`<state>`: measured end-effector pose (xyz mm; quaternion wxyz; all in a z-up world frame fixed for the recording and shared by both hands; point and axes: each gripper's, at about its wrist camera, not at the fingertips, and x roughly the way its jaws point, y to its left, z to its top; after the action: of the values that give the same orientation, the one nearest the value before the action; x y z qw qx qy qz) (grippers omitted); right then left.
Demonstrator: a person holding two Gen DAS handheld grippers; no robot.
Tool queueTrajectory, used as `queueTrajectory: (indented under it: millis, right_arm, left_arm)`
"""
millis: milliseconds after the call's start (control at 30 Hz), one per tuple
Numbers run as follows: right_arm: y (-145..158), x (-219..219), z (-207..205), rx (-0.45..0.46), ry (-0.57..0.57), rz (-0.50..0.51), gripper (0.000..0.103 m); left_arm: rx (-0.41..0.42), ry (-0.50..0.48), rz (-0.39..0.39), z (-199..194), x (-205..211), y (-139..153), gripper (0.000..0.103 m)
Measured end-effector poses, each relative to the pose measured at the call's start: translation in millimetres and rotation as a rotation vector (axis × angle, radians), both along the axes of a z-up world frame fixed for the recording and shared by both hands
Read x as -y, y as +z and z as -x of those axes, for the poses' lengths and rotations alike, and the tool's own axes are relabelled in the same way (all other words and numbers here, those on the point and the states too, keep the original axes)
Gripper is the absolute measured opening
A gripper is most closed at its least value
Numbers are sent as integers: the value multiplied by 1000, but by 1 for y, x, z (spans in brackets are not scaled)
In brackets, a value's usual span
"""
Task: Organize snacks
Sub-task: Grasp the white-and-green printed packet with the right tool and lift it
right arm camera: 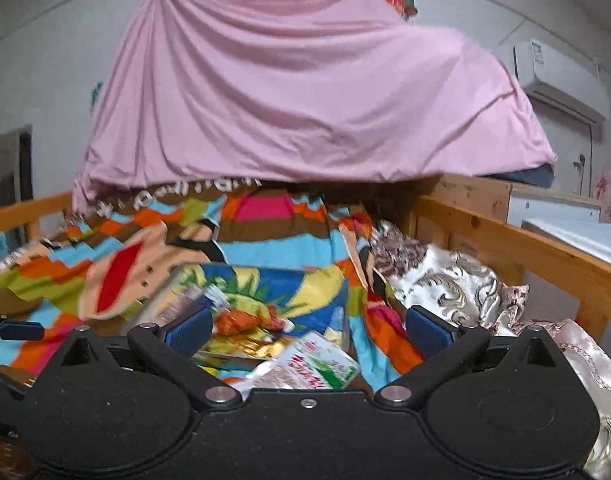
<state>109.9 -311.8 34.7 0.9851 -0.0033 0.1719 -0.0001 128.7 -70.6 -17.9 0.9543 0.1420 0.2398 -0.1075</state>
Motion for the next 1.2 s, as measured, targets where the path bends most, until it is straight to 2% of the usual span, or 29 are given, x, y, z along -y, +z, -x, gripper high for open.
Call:
queueTrajectory:
  millis: [67,200,367,600,733,933,1100,1200]
  right_arm:
    - [-12,7,-16,-62,-29,-48,103]
    - [-32,19,-34,-182,-51,-216,103]
    - [-48,15,-51,-280,-51,-227,103]
    - [-73,15,-96,-475,-67,-397,103]
    - [-84,14,-121,-518,-103,-482,103]
    - [-104,12,-155,-563,-152,-441,102]
    - [-121,15,-182,-629,-156,-493,103]
    - [-125,14,-194,-634,-172,-515,103]
  left_arm:
    - [-25,-6,0,-12,6,-11,103]
    - [-73,-18,0,-31,23,-36,103]
    - [-112,-68,-32,-46,46,-60,103]
    - [-170,-95,-21,-59,59,-77,103]
    - [-200,-106,14,-65,62,-82,103]
    - [-250,-110,102,-75,63,-89,103]
    - [-295,-89,210,-87,60,-94,103]
    - [-308,-72,260,-89,56,-97,103]
